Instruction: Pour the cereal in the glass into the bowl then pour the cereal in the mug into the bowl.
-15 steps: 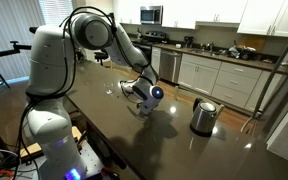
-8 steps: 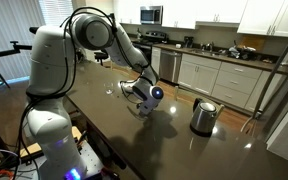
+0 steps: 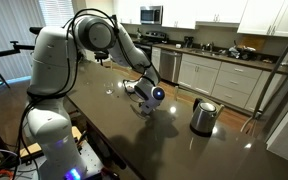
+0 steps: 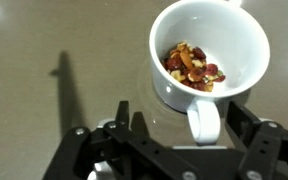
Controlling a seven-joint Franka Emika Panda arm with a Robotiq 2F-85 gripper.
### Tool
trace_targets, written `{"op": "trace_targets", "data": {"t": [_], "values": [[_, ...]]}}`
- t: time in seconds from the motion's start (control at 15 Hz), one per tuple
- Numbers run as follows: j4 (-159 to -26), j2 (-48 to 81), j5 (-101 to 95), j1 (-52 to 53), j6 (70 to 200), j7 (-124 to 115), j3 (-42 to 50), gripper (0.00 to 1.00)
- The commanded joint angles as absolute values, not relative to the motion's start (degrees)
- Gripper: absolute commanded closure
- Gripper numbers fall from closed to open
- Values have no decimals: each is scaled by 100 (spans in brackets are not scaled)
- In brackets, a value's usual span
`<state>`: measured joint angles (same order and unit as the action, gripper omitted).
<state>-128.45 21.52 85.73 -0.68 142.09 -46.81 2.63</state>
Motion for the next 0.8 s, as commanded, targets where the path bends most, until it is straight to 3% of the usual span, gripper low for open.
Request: {"op": "trace_targets", "data": {"t": [0.0, 0.73], "values": [[-12603, 2365, 9058, -234, 13909, -4290, 281, 0], [-12403, 2831, 9760, -494, 12837, -3675, 402, 0]]}}
